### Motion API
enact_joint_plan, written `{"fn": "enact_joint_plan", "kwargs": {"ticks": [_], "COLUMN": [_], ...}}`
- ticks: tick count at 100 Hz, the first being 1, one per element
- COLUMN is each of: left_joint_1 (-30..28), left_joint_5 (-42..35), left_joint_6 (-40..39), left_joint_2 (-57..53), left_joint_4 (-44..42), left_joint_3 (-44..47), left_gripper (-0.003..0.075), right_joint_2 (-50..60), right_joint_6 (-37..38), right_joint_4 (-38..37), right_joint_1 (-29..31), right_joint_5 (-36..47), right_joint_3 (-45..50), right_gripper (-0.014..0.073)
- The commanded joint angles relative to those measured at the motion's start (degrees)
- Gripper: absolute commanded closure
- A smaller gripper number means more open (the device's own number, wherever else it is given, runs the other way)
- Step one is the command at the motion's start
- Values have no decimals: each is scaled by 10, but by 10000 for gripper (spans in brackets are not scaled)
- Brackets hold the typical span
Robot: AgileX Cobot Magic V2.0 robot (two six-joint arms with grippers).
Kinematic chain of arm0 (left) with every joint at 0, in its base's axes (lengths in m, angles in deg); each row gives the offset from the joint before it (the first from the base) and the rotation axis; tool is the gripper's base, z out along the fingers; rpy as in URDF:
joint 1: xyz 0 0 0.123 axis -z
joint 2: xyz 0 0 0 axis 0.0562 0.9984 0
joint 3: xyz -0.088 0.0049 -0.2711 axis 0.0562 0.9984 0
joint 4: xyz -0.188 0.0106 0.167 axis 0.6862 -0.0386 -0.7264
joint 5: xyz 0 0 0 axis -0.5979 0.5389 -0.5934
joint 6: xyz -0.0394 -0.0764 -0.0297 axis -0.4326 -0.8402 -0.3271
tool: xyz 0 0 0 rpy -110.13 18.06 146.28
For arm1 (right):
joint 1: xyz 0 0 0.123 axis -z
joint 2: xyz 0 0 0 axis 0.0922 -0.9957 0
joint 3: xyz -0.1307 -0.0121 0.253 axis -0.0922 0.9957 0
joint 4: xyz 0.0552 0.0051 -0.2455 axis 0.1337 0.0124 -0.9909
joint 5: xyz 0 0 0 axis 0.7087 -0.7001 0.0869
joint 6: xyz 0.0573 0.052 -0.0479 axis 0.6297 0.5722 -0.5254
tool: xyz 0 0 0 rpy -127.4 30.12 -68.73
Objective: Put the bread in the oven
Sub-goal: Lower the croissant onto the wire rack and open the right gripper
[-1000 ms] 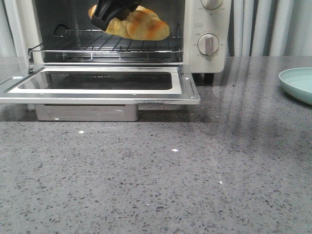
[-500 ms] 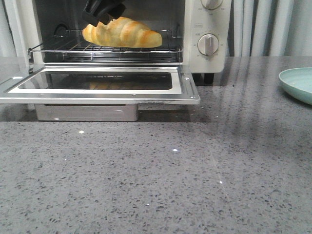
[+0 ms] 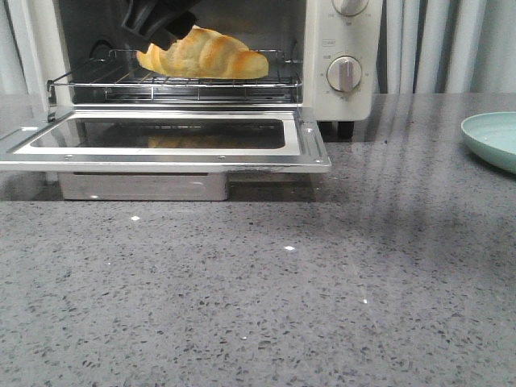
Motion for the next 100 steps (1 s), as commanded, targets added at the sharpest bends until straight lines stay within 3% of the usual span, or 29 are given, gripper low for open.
{"fn": "enact_joint_plan", "kwargs": {"ticks": [1, 10, 39, 76, 100], "left_joint_1": [-2, -2, -2, -2, -2], "left_joint_5": [-37, -35, -27, -65, -110], "left_joint_6": [-3, -3, -3, -3, -3], "left_joint_2": [0, -11, -36, -39, -39], "left_joint_4": [-3, -3, -1, 20, 54], "left_joint_3": [-17, -17, -12, 15, 43], "left_gripper": [742, 742, 742, 741, 742], "right_joint_2": [43, 48, 74, 149, 208], "right_joint_6": [1, 1, 11, 14, 15], "right_joint_4": [-20, -20, -12, 78, 79], "right_joint_1": [-9, -19, -63, -101, -97], "right_joint_5": [6, -6, -105, -238, -275], "right_joint_3": [-21, -21, -21, -20, -19], "right_gripper": [193, 207, 428, 566, 643]}}
